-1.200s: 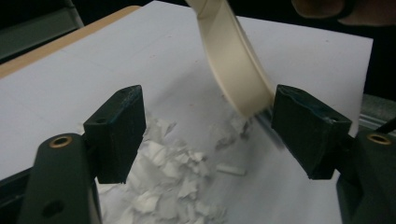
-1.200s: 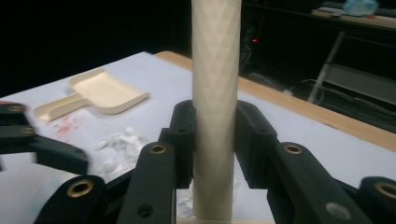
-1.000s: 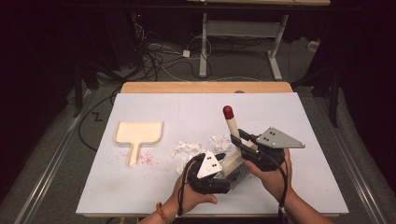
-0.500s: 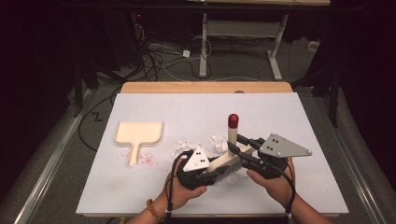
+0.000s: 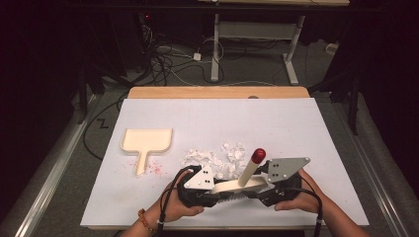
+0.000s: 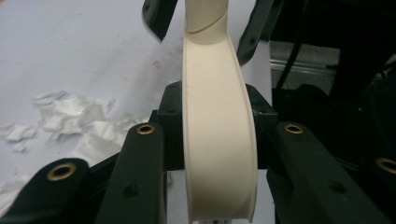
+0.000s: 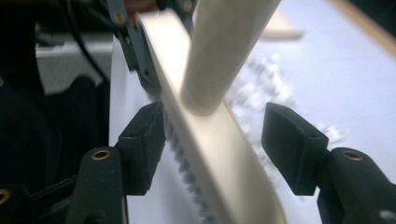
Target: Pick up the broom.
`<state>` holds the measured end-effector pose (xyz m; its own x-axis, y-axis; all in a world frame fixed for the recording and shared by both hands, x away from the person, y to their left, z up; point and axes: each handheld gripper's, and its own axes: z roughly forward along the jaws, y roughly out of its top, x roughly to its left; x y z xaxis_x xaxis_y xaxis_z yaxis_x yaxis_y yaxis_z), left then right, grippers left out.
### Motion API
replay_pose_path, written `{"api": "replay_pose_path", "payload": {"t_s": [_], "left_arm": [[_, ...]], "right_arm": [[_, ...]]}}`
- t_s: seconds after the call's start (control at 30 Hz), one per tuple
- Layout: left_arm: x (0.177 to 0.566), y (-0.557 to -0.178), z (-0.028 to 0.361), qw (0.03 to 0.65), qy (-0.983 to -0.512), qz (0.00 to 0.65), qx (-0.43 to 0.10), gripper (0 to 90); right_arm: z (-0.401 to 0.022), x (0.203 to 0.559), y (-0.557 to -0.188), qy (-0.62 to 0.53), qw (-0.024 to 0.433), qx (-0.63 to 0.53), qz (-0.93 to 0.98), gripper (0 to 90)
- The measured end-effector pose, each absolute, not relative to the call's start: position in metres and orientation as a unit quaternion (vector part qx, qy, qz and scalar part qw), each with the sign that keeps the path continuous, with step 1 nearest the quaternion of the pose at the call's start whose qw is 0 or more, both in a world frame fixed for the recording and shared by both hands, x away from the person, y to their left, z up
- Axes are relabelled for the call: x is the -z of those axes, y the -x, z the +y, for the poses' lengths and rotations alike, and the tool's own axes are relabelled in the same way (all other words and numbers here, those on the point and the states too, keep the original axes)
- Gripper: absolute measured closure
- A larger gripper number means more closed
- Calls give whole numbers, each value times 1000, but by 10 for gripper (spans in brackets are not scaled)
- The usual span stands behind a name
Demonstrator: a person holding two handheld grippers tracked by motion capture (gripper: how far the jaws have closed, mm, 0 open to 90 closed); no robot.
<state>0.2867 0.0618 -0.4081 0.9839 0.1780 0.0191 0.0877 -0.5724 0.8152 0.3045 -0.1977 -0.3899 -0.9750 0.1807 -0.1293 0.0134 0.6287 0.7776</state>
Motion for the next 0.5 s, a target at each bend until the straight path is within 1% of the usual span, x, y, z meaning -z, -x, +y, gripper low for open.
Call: {"api": "replay_pose_path", "payload": {"t_s": [0.07, 0.13, 0.17, 0.23, 0.3, 0.33, 0.4, 0.43, 0.47, 0.5], "left_arm": [[409, -285, 60, 457, -886, 60, -40, 650], [410, -286, 60, 459, -887, 50, -26, 650], [410, -286, 60, 459, -887, 50, -22, 649], [410, -289, 63, 474, -878, 63, -11, 633], [410, -292, 66, 487, -870, 72, -3, 597], [409, -292, 68, 492, -867, 78, -12, 573], [406, -293, 73, 493, -863, 103, -39, 473], [404, -293, 77, 494, -861, 110, -54, 442], [403, -291, 81, 488, -859, 129, -88, 384], [401, -289, 84, 478, -857, 146, -122, 275]], "right_arm": [[-193, 396, -305, -34, 69, -414, 907, 465], [-189, 402, -304, -15, 56, -400, 915, 534], [-188, 404, -304, -12, 47, -402, 915, 558], [-189, 405, -306, -8, 26, -406, 914, 642], [-188, 405, -306, -14, 23, -413, 910, 665], [-187, 404, -305, -11, 24, -415, 909, 675], [-186, 402, -303, -21, 49, -412, 910, 677], [-186, 401, -303, -30, 54, -412, 909, 677], [-187, 400, -303, -34, 58, -415, 907, 677], [-188, 399, -304, -39, 71, -416, 906, 677]]}}
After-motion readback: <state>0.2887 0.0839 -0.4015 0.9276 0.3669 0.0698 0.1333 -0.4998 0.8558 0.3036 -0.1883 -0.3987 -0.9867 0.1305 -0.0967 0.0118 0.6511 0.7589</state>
